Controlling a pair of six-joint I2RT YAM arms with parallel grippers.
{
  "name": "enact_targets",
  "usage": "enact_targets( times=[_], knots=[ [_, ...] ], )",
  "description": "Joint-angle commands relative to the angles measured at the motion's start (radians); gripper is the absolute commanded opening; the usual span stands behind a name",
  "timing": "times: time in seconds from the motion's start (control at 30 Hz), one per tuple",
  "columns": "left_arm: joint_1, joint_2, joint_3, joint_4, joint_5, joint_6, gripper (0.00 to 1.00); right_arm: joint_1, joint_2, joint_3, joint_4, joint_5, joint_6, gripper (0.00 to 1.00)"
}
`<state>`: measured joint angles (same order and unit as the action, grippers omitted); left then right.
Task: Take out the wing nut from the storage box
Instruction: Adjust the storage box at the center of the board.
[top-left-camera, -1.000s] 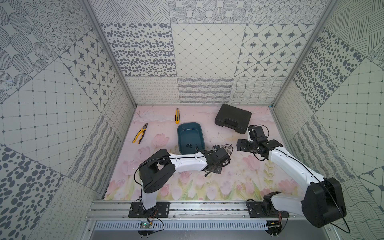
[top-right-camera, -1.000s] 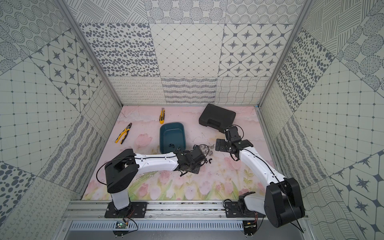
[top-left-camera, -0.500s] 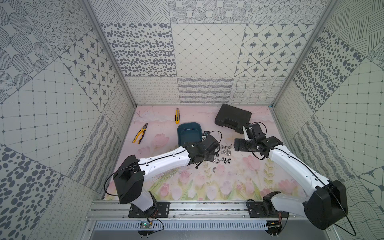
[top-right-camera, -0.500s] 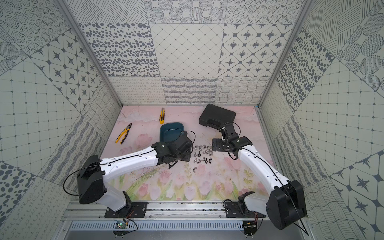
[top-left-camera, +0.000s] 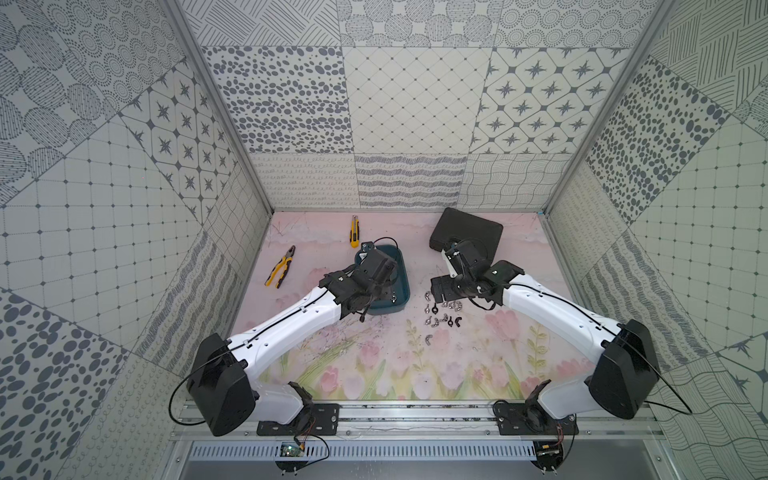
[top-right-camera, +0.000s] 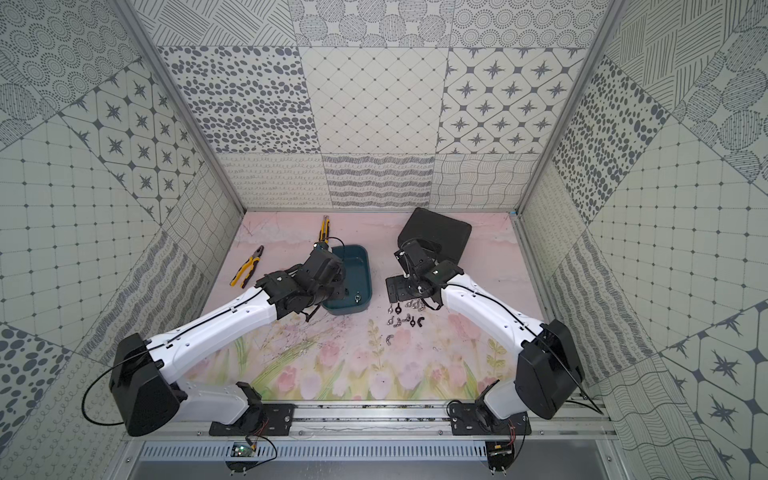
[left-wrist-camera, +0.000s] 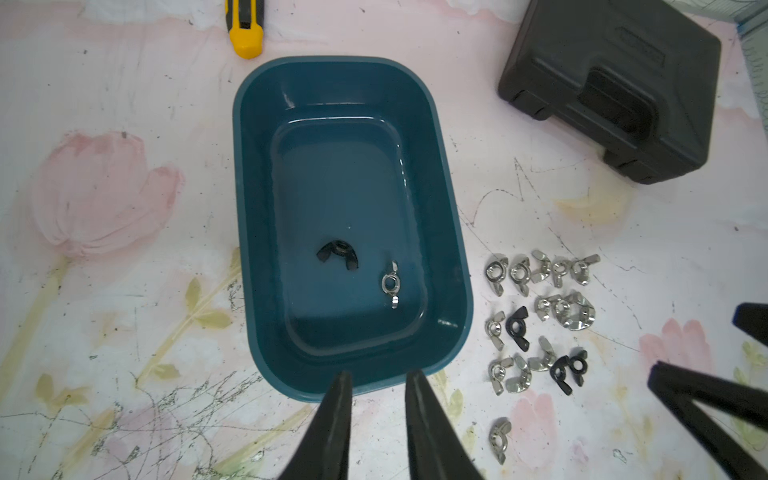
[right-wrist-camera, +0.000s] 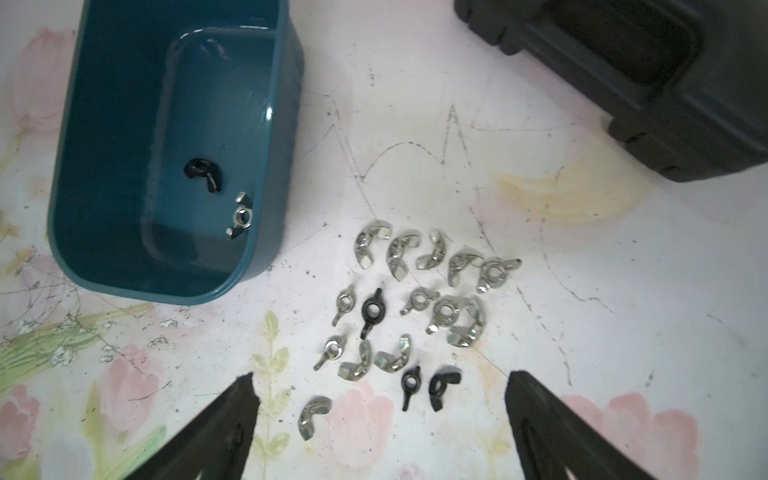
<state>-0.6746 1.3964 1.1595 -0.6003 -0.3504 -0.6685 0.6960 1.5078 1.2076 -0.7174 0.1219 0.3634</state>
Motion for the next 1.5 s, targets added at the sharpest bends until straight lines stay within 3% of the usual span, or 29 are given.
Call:
enact_targets(
  times=[0.0, 0.17, 0.53, 1.17, 1.47],
  knots=[
    [0.049, 0.049, 0.035, -0.052, 0.000, 0.035, 0.27, 0.038, 0.075, 0.080, 0.070, 0.001, 0.010, 0.97],
    [0.087, 0.063, 0.032, -0.014, 0.029, 0.021, 0.27, 0.071, 0.182, 0.150, 0.089, -0.007, 0.012, 0.93],
    [0.184, 0.081, 0.071, -0.057, 0.072, 0.028, 0.27, 0.065, 0.441, 0.346, 0.104, -0.060, -0.012, 0.61],
    [0.203, 0.083, 0.141, -0.107, 0.072, 0.069, 0.26, 0.031, 0.538, 0.399, 0.089, -0.128, -0.067, 0.18],
    [0.211, 0.052, 0.163, -0.150, 0.051, 0.097, 0.26, 0.031, 0.592, 0.477, 0.053, -0.175, -0.132, 0.07]
  ],
)
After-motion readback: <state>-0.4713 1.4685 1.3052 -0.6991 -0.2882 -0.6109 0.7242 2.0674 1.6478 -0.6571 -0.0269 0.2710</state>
